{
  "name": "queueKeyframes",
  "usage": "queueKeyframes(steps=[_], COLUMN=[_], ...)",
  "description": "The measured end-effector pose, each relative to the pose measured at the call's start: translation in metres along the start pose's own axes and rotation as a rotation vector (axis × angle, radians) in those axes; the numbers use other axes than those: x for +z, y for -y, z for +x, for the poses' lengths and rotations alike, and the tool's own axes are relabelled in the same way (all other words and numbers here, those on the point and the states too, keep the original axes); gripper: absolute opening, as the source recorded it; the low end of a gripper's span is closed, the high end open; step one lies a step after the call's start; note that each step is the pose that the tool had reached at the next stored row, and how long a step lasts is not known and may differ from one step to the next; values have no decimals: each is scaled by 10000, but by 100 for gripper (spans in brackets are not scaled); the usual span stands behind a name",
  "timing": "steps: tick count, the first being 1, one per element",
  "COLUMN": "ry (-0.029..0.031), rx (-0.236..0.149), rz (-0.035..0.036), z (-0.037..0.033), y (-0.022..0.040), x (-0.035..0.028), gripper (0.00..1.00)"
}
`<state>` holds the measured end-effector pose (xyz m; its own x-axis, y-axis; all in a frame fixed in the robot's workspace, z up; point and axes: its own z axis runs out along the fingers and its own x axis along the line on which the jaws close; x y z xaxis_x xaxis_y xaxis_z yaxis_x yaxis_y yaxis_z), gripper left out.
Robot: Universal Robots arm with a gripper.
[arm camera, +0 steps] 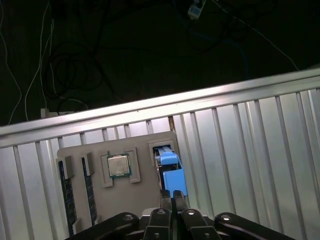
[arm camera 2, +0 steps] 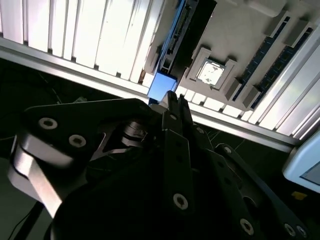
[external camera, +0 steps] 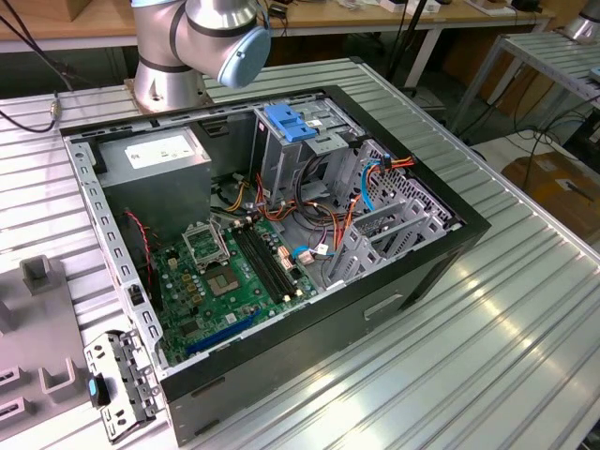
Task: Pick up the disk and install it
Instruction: 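Pick up the disk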
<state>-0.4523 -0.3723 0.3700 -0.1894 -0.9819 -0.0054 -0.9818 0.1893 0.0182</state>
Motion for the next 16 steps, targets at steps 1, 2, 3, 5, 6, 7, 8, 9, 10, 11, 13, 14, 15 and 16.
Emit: queueKeyframes(steps=[1,2,3,5,6,7,8,9,10,11,13,14,15,16], ry=[0,0,1,2,1,1,-1,-7,-9,-10,-2,9,24,40], rx=[-13,-25,-34,-114,-190,-293,-416,-693,-856,-965,-1072,-1105,-1121,-1125], rz=[3,3,4,2,1,1,0,-1,-1,-2,-4,-7,-8,-8], z=[0,1,1,3,3,4,5,6,5,6,7,8,9,9], y=[-1,-3,-4,-8,-13,-15,-16,-17,-17,-19,-21,-23,-28,-30], x=[16,34,52,106,121,138,155,190,210,225,256,283,299,304], gripper=[17,24,29,42,48,48,48,54,54,54,54,54,54,54])
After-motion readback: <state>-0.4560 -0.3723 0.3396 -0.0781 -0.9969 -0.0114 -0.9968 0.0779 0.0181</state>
